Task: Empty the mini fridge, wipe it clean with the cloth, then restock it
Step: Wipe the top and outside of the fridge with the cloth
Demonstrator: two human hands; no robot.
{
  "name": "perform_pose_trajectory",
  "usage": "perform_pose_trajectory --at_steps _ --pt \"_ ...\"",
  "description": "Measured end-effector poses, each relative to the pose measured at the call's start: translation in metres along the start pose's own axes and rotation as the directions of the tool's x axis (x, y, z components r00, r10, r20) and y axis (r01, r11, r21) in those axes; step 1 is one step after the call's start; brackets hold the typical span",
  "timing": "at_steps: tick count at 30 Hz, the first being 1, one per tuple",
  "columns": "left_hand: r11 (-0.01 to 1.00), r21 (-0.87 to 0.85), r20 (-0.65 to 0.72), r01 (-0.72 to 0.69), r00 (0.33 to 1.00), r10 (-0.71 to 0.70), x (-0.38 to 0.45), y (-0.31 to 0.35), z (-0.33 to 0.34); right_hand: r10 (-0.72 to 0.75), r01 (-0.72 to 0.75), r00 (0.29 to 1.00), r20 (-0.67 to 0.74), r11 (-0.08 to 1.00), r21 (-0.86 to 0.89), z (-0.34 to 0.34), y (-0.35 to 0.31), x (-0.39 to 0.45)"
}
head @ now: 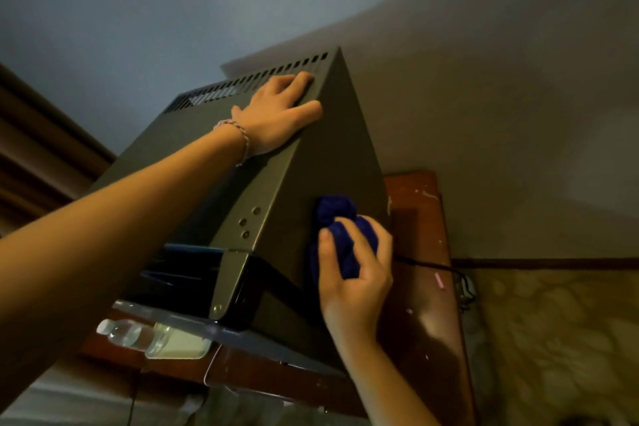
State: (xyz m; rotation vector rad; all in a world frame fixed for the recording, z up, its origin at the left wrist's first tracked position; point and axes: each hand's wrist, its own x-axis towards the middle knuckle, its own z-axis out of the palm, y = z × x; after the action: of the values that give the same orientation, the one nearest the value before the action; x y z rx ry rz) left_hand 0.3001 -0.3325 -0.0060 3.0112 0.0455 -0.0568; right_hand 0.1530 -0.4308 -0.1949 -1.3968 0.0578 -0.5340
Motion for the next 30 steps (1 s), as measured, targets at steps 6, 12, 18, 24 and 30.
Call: perform_pose_trajectory --at_steps 6,12,18,24,30 --pt "1.000 0.017 -0.017 -0.023 1.000 0.023 -0.002 0.000 0.001 -0.200 0.199 0.980 0.005 0.978 0.070 -0.005 -0.058 -0.024" --pt "0.999 0.028 -0.005 -0.016 1.000 0.016 0.006 -0.007 0.002 -0.250 0.250 0.968 -0.007 0.962 0.108 0.001 -0.060 -0.016" --pt "0.999 0.033 -0.015 -0.010 1.000 0.010 0.007 -0.007 0.004 -0.210 0.208 0.978 0.002 0.969 0.135 0.011 -0.040 0.019" --pt "0.999 0.035 -0.028 0.006 1.000 -0.005 0.008 -0.004 0.004 -0.091 0.096 0.994 -0.058 0.992 0.087 0.049 0.002 0.112" --pt "0.999 0.039 0.007 0.022 1.000 -0.023 0.005 0.000 0.001 0.089 -0.093 0.994 0.064 0.994 0.061 0.073 0.058 0.197"
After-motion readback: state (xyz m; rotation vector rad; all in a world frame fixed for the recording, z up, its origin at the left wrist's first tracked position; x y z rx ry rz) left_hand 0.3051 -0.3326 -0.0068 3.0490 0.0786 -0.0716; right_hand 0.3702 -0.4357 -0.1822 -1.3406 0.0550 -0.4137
